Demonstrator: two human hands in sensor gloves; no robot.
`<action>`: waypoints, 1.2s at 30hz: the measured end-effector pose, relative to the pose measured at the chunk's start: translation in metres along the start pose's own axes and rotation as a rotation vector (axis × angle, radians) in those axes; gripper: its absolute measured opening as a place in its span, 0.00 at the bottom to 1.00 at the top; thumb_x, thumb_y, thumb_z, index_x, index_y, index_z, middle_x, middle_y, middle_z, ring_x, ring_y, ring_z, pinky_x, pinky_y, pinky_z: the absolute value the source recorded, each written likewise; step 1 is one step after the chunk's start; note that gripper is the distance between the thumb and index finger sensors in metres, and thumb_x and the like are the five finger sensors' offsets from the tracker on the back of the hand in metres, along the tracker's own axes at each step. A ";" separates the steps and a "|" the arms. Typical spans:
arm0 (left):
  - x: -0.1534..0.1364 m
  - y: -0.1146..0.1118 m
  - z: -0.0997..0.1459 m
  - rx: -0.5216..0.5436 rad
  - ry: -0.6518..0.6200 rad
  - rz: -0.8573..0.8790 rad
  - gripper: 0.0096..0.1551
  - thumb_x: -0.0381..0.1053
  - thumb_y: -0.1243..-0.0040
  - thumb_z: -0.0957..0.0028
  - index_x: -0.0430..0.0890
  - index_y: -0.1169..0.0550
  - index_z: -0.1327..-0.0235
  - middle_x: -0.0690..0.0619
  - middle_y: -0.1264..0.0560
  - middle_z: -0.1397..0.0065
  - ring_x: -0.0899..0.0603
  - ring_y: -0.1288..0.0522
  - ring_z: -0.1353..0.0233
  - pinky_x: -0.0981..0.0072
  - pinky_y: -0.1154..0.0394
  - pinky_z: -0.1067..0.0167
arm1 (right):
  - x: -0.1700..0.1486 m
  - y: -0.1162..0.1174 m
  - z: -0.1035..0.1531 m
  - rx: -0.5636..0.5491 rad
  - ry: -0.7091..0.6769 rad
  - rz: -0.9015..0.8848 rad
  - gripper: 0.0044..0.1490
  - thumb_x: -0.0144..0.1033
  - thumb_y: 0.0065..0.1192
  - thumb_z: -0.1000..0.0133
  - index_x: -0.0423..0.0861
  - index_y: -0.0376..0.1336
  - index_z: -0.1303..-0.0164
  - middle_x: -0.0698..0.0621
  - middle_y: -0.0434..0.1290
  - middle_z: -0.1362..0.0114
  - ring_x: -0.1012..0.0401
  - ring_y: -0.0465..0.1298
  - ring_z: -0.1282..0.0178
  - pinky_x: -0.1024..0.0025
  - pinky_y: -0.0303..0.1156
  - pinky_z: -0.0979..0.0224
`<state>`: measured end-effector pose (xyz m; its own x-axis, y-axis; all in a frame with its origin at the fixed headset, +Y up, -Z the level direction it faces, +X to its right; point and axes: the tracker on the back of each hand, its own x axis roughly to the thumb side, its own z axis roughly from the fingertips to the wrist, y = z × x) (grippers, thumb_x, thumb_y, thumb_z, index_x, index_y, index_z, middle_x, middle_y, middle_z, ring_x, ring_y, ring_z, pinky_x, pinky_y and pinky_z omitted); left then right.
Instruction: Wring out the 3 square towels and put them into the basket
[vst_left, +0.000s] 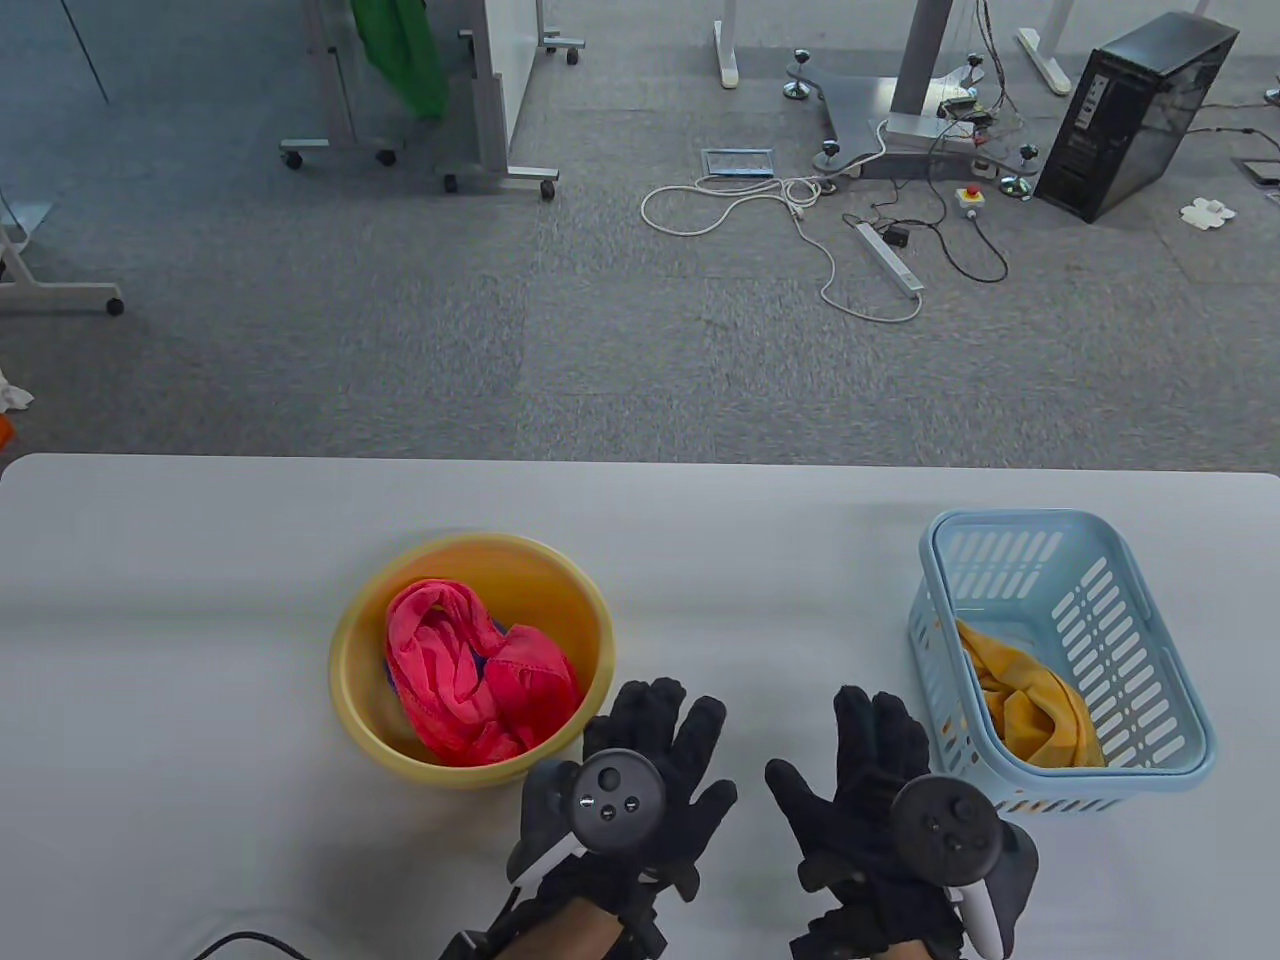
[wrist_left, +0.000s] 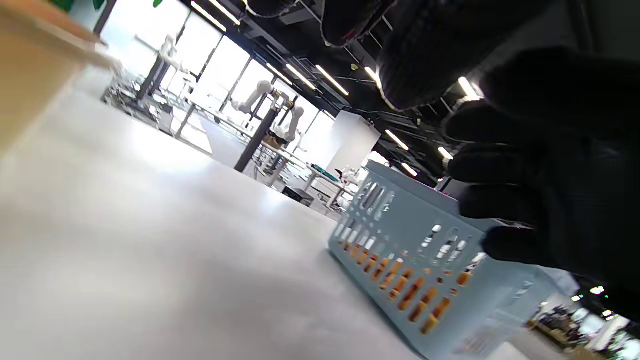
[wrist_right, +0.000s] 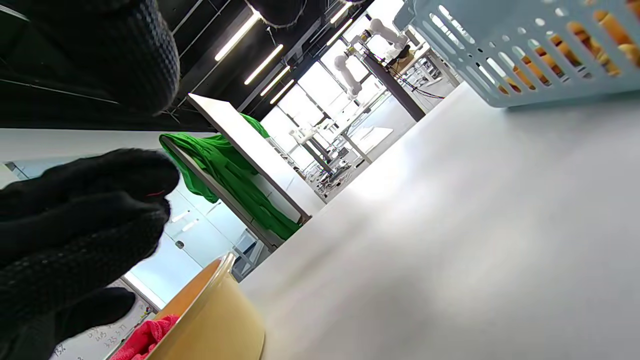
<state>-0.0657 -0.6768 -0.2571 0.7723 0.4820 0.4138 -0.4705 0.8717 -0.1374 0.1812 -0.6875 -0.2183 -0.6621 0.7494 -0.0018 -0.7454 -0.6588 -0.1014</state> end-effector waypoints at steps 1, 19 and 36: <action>-0.001 0.007 -0.001 -0.006 0.010 -0.018 0.44 0.58 0.33 0.40 0.52 0.40 0.14 0.39 0.53 0.13 0.28 0.59 0.15 0.21 0.57 0.30 | 0.000 0.000 0.000 -0.001 -0.001 -0.003 0.63 0.59 0.71 0.42 0.41 0.39 0.13 0.31 0.35 0.15 0.29 0.33 0.20 0.24 0.34 0.24; -0.084 0.104 -0.029 -0.066 0.368 -0.574 0.39 0.50 0.31 0.43 0.62 0.34 0.18 0.44 0.49 0.12 0.32 0.57 0.13 0.22 0.59 0.28 | 0.008 -0.001 0.006 0.014 0.007 -0.001 0.64 0.58 0.72 0.42 0.40 0.40 0.13 0.29 0.34 0.15 0.28 0.34 0.20 0.23 0.34 0.24; -0.151 0.102 -0.051 -0.105 0.632 -0.473 0.48 0.47 0.27 0.45 0.64 0.41 0.17 0.46 0.53 0.11 0.34 0.59 0.12 0.22 0.60 0.27 | 0.003 -0.002 0.003 0.035 0.016 0.057 0.63 0.60 0.70 0.41 0.40 0.41 0.13 0.28 0.42 0.15 0.28 0.44 0.19 0.22 0.37 0.24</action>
<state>-0.2079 -0.6564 -0.3797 0.9908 -0.0095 -0.1351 -0.0141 0.9850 -0.1721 0.1804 -0.6836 -0.2147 -0.7027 0.7112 -0.0222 -0.7088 -0.7024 -0.0656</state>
